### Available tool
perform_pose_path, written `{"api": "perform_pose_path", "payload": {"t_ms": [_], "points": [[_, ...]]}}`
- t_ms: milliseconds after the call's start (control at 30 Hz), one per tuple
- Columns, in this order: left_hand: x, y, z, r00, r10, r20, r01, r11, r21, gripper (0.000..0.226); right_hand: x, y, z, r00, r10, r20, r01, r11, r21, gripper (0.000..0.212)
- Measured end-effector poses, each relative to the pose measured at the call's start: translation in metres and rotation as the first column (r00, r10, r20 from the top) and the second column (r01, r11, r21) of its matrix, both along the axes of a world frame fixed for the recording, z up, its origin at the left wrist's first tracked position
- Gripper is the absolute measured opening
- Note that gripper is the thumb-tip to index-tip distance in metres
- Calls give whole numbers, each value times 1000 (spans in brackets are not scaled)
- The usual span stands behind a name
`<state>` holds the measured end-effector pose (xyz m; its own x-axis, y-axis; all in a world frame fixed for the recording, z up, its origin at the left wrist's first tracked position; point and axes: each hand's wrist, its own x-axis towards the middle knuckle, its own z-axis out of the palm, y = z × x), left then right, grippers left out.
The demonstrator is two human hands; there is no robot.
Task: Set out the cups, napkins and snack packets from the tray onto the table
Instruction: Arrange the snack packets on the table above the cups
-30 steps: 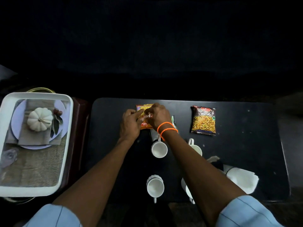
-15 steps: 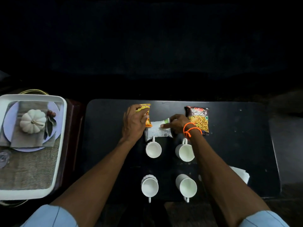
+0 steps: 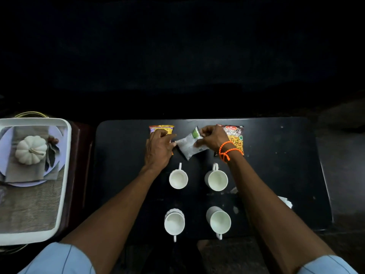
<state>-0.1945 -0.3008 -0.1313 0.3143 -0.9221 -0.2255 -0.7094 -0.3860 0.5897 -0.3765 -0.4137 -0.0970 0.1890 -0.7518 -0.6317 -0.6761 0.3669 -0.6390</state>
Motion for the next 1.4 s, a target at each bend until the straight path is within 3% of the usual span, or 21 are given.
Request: {"api": "perform_pose_path", "payload": {"t_ms": [100, 167, 200, 267, 333, 400, 467, 567, 667, 767, 867, 1167, 1400], "points": [[-4, -2, -1, 999, 50, -15, -50, 999, 9, 34, -3, -3, 11, 994, 110, -12, -108, 936, -334, 41], [-7, -3, -1, 997, 71, -25, -71, 997, 0, 34, -4, 5, 15, 951, 242, -194, -310, 750, -584, 40], [-9, -4, -1, 997, 77, -27, -77, 997, -3, 34, -5, 11, 15, 901, 319, -295, -434, 651, -622, 40], [-10, -4, -1, 997, 78, -24, -78, 997, -7, 34, -6, 21, 12, 745, 502, -439, -667, 554, -498, 42], [-11, -5, -2, 998, 66, -22, -66, 998, -14, 34, -9, 28, 8, 654, 620, -433, -751, 601, -273, 44], [-10, -6, -3, 999, 53, -6, -53, 998, -27, 34, -12, 30, 3, 730, 577, -366, -672, 702, -234, 37], [-10, -7, -4, 999, 42, 35, -40, 999, -34, 33, -13, 28, 0, 820, 441, -365, -560, 752, -349, 33], [-14, -9, -5, 996, 7, 91, -2, 999, -54, 33, -10, 19, -4, 840, 346, -418, -525, 712, -466, 45], [-22, -13, -2, 982, -146, 117, 151, 988, -40, 41, -4, 14, -10, 758, 439, -482, -634, 670, -387, 57], [-28, -18, -4, 921, -359, 150, 353, 933, 67, 57, -2, 21, -16, 768, 464, -441, -620, 709, -334, 53], [-28, -20, -9, 866, -461, 194, 441, 887, 139, 64, -2, 30, -18, 812, 405, -421, -560, 745, -362, 51], [-30, -15, -14, 845, -480, 234, 432, 873, 227, 64, 6, 36, -23, 864, 334, -378, -475, 791, -387, 50], [-26, -8, 1, 830, -503, 241, 463, 863, 205, 63, 4, 33, -8, 825, 365, -431, -532, 760, -373, 50]]}}
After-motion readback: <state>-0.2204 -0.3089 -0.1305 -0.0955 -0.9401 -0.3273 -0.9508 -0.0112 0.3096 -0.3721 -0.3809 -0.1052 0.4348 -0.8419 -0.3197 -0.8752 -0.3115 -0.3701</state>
